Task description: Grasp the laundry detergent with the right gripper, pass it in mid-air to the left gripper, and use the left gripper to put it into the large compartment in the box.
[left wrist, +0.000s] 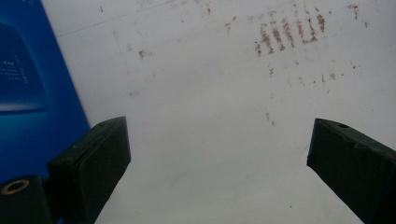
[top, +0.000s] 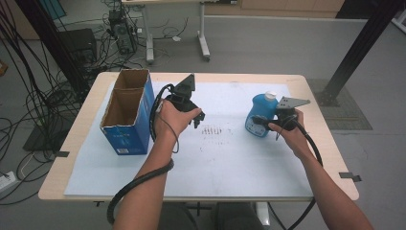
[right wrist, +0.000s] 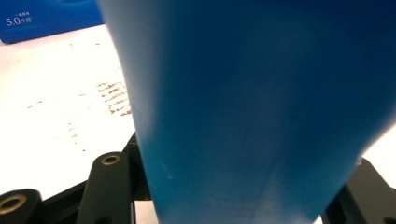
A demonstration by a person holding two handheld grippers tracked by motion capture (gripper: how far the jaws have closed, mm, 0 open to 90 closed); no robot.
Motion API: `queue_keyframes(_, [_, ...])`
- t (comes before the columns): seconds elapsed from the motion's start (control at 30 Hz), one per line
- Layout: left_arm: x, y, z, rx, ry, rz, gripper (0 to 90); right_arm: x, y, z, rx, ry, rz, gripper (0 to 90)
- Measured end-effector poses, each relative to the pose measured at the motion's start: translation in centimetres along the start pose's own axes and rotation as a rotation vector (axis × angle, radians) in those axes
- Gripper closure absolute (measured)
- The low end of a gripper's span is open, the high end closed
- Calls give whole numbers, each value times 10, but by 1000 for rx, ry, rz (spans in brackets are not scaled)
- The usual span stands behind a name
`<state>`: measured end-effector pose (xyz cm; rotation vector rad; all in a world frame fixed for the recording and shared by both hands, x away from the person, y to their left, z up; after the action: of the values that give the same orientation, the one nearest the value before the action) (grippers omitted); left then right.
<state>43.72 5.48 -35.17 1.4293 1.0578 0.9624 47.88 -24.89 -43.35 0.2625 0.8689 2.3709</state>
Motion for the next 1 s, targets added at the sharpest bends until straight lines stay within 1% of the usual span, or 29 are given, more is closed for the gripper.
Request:
queue_keyframes(0.3, [1, 3, -1, -10, 2, 4, 65, 0, 0, 0, 0, 1, 1, 422])
queue_keyframes(1.0, [3, 7, -4, -17, 8, 7, 65, 0, 0, 0, 2, -3, 0, 428])
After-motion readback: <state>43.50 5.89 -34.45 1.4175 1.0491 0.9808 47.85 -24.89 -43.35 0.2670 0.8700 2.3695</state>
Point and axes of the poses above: each handheld gripper's, and its own axes: y roughly backward along the jaws, z roughly out of its top, x roughly to its left, the point moved 6 cm from there along -y, roughly forward along the jaws, and after that the axes turned 15 degrees about x, right-handed, at the moved point
